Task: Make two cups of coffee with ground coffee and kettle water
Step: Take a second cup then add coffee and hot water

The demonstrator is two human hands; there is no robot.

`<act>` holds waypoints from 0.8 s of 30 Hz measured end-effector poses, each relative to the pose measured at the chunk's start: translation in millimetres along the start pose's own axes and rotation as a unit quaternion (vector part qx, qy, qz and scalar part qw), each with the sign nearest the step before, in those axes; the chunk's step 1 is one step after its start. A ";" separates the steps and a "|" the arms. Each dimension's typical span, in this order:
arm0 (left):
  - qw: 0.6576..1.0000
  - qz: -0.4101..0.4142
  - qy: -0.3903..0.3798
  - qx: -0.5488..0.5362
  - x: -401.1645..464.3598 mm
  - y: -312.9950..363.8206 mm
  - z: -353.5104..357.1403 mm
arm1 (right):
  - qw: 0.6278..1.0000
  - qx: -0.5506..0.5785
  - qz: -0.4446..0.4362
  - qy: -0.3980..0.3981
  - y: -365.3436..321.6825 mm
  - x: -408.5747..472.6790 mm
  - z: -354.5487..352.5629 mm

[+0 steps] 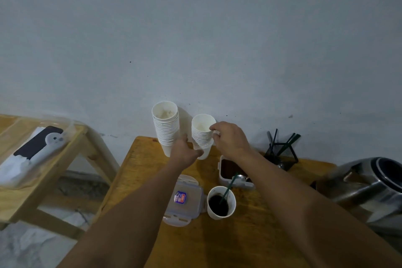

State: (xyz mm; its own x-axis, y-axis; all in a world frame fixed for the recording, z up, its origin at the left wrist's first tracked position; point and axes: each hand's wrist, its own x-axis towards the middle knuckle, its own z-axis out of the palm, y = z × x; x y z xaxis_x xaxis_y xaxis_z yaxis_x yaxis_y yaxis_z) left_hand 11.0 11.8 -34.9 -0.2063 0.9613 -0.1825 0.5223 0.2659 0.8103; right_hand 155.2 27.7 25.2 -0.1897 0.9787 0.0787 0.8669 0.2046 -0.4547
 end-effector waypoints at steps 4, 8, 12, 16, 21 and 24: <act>0.999 0.034 0.007 -0.004 9.9 6.6 4.8 | 0.996 -0.067 -0.038 -0.055 -3.6 13.3 2.5; 0.998 0.057 0.004 -0.015 25.3 7.3 9.6 | 0.989 -0.106 -0.065 -0.076 -3.4 24.5 7.0; 0.997 0.062 0.007 -0.034 32.3 6.8 15.0 | 0.987 -0.119 -0.073 -0.077 -4.0 29.3 10.5; 0.997 0.066 0.021 -0.027 36.6 2.3 19.4 | 0.989 -0.111 -0.071 -0.063 -2.8 34.1 9.8; 0.998 0.065 0.023 -0.009 37.0 -1.3 19.7 | 0.992 -0.092 -0.069 -0.043 -3.1 38.5 4.1; 0.998 0.059 0.013 -0.008 37.8 -1.8 18.3 | 0.995 -0.072 -0.070 -0.022 -4.5 41.2 -4.2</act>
State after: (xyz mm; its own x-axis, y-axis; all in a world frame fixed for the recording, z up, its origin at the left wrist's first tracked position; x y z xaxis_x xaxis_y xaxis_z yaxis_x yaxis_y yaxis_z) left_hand 17.4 49.0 -53.5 -0.1653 0.9837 -0.0703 0.5315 0.1489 0.8339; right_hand 145.5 67.2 34.3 -0.3296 0.9396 0.0922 0.8870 0.3416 -0.3107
